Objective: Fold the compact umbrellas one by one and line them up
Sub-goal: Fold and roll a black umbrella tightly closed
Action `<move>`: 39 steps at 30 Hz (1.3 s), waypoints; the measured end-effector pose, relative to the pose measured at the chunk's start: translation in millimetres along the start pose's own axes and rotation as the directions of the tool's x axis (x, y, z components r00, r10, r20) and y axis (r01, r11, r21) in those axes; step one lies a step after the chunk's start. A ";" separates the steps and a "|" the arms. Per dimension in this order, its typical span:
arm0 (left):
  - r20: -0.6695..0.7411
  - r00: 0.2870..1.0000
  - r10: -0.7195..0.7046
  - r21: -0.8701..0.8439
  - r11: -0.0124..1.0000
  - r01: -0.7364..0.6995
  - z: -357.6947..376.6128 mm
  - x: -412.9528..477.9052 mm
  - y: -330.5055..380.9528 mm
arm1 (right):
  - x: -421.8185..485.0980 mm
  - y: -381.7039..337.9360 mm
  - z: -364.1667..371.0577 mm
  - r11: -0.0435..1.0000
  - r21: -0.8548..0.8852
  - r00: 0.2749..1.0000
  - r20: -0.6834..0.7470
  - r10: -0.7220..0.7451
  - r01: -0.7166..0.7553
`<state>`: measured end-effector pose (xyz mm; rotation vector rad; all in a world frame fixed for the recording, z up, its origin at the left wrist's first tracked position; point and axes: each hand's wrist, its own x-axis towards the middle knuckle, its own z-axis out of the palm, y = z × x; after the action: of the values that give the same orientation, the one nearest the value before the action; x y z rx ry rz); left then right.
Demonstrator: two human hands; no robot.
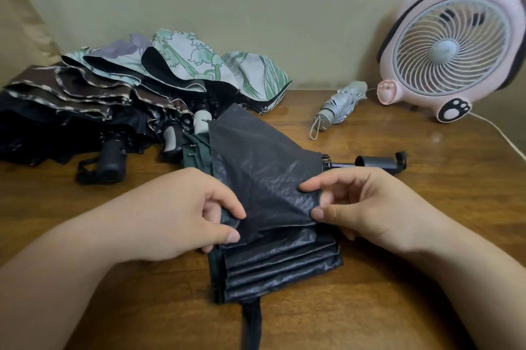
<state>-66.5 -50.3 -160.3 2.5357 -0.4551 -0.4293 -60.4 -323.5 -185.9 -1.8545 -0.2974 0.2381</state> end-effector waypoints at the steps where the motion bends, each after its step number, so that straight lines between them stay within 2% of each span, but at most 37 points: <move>1: 0.019 1.000 -0.014 0.002 1.000 0.014 -0.5 -0.8 0.1 | 0.8 1.1 0.8 1.000 -0.026 1.000 -0.001 -0.004 0.004; 5: -0.028 0.999 -0.025 0.005 1.000 0.025 1.8 -1.3 -0.4 | 1.4 4.8 4.3 0.989 -0.145 1.000 -0.014 -0.023 0.021; 8: -0.157 0.988 -0.008 0.123 0.992 0.028 10.1 -1.0 7.2 | 0.8 6.3 6.7 0.977 -0.211 0.999 -0.021 -0.046 0.041; 10: -0.311 0.946 0.093 0.265 0.964 -0.008 17.4 1.5 11.4 | 0.2 5.6 8.1 0.971 -0.232 0.997 -0.031 -0.064 0.055; 12: -0.378 0.877 0.297 0.375 0.915 -0.148 23.1 4.7 13.2 | -0.1 4.5 8.2 0.968 -0.244 0.997 -0.035 -0.073 0.062; 14: -0.278 0.878 0.389 0.416 0.873 -0.254 27.8 6.9 14.5 | -0.5 3.8 7.5 0.969 -0.239 0.996 -0.039 -0.076 0.065; 17: -0.162 0.899 0.407 0.383 0.865 -0.323 34.0 8.4 11.9 | 1.1 5.4 5.8 0.979 -0.195 0.994 -0.084 -0.074 0.056; 27: -0.134 0.884 0.447 0.314 0.866 -0.390 29.9 4.0 12.0 | -1.1 3.2 8.3 0.954 -0.294 0.996 -0.032 -0.079 0.066; 31: -0.014 0.926 0.376 0.380 0.859 -0.343 29.1 6.9 10.1 | -0.3 6.5 8.6 0.961 -0.268 0.996 -0.036 -0.083 0.071; 35: 0.051 0.928 0.370 0.407 0.840 -0.357 28.5 5.0 12.4 | -1.1 5.4 7.6 0.967 -0.242 0.995 -0.038 -0.094 0.082; 39: -0.031 0.917 0.397 0.420 0.838 -0.349 27.6 2.3 10.5 | -0.7 4.8 9.4 0.969 -0.190 0.981 -0.083 -0.173 0.155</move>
<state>-77.5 -71.7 -177.5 2.7464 -1.0694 -0.0333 -63.6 -316.6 -193.3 -2.0030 -0.4135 0.0038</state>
